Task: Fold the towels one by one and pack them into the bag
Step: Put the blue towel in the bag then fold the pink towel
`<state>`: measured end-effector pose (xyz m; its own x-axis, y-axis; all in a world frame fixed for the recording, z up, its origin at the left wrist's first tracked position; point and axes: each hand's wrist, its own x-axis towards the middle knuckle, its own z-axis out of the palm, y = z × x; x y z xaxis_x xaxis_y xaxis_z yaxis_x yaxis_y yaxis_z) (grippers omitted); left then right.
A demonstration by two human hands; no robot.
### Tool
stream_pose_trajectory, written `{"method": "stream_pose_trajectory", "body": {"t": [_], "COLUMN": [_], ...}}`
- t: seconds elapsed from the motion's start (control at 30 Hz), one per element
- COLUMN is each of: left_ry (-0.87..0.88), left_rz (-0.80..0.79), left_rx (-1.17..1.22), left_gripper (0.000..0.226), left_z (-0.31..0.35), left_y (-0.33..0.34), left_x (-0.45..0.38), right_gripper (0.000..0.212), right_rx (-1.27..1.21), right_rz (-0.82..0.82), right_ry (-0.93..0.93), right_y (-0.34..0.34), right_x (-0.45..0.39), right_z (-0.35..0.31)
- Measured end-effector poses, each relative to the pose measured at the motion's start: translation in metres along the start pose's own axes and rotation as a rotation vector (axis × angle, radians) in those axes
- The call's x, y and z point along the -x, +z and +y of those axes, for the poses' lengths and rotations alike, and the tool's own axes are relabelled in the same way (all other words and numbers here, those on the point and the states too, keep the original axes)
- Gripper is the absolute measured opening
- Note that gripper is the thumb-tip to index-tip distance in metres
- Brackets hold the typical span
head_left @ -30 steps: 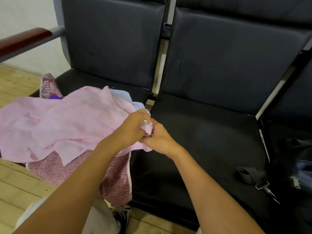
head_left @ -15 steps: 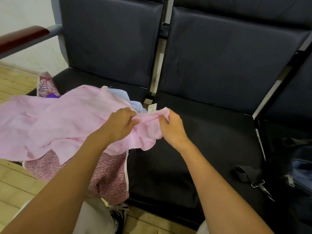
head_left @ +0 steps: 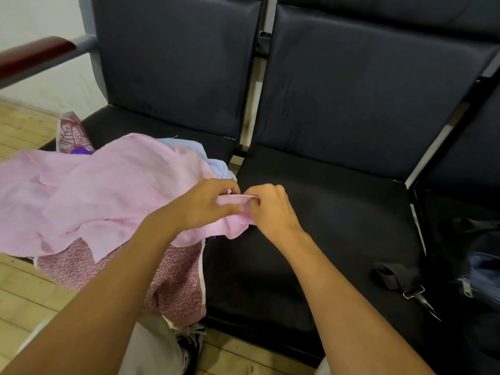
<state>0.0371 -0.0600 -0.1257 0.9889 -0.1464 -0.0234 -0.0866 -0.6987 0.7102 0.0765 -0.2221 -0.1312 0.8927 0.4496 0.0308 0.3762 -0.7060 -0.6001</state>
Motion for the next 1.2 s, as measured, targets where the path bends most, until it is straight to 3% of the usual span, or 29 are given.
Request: {"method": "stream_pose_trajectory", "body": {"t": [0.13, 0.2, 0.3, 0.37, 0.47, 0.57, 0.7, 0.77, 0.9, 1.03, 1.2], "left_ry": [-0.155, -0.205, -0.126, -0.052, -0.018, 0.019, 0.075, 0.1, 0.159, 0.232, 0.341], "left_rz": [-0.111, 0.019, 0.272, 0.314, 0.185, 0.032, -0.142, -0.168, -0.033, 0.157, 0.305], "left_rx": [-0.316, -0.409, -0.396, -0.327, -0.332, -0.404, -0.519, -0.622, -0.657, -0.434, -0.26], "left_gripper": [0.009, 0.016, 0.031, 0.029, 0.026, 0.02, 0.037, 0.029, 0.022, 0.021, 0.028], "left_z": [-0.023, -0.032, -0.019, -0.004, 0.021, 0.061, 0.138, 0.175, 0.228, 0.272, 0.328], "left_y": [-0.007, -0.015, -0.021, -0.017, -0.011, -0.028, -0.067, -0.084, -0.119, -0.14, -0.156], "left_x": [0.002, 0.001, 0.003, 0.006, 0.01, 0.008, 0.007, 0.009, 0.012, 0.021, 0.045], "right_gripper": [0.03, 0.033, 0.04, 0.04, 0.04, 0.041, 0.029, 0.034, 0.028, 0.047, 0.045], "right_rx": [0.061, 0.019, -0.195, -0.282, -0.22, 0.071, -0.035, -0.055, 0.046, 0.003, 0.252], "right_rz": [0.06, 0.094, 0.171, 0.207, 0.085, -0.109, 0.095, 0.165, 0.179, 0.291, 0.383], "right_ry": [0.02, 0.09, 0.182, 0.209, 0.208, 0.198, 0.248, 0.23, 0.191, 0.104, 0.029], "right_y": [-0.007, -0.014, -0.029, -0.041, -0.067, -0.096, -0.148, -0.182, -0.247, -0.302, -0.355], "right_x": [0.001, 0.001, 0.008, 0.022, 0.051, 0.075, 0.095, 0.105, 0.12, 0.142, 0.17], "right_z": [0.0, 0.004, 0.011, 0.014, 0.016, 0.026, 0.031, 0.017, -0.021, -0.056, -0.092]}}
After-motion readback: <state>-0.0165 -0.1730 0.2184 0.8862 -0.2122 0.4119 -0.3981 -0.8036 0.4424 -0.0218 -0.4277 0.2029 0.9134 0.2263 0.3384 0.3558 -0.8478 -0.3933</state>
